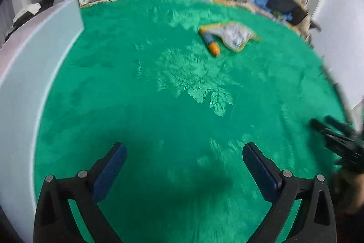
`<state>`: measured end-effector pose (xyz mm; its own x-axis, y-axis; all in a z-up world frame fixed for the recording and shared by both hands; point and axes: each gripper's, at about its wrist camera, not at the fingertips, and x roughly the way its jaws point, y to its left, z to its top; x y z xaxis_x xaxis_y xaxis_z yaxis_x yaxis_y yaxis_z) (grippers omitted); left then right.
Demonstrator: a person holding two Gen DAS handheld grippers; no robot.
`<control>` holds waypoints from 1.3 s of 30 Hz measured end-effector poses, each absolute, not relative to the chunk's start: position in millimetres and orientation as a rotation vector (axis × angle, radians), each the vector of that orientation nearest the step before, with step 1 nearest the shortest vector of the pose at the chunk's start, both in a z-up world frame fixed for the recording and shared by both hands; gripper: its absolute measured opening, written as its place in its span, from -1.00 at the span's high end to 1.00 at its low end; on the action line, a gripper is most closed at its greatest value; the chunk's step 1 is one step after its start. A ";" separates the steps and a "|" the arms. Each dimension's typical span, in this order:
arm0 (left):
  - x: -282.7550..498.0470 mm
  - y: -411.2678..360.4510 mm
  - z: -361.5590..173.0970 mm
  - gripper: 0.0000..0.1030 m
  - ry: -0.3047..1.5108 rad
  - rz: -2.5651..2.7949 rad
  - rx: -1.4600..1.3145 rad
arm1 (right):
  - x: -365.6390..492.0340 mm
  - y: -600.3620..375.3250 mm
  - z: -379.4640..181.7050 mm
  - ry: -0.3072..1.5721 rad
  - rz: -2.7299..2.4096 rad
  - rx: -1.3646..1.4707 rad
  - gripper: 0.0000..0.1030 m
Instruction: Organize snacks
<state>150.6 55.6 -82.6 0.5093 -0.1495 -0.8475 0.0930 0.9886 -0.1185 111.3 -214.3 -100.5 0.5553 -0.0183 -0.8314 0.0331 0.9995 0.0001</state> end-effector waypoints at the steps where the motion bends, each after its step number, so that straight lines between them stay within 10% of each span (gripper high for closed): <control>1: 160.0 50.4 -89.4 -0.96 1.033 -0.127 -0.050 | 109.0 -214.6 -98.4 0.983 -0.032 0.009 -0.66; 39: 173.0 34.6 -112.4 -1.00 0.948 -0.051 0.005 | 110.9 -229.1 -102.3 0.984 -0.029 0.014 -0.71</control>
<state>173.0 34.6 -112.4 0.5820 -0.0418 -0.8121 0.0463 0.9988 -0.0182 110.9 -229.1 -102.3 0.5533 -0.0182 -0.8328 0.0311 0.9995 -0.0012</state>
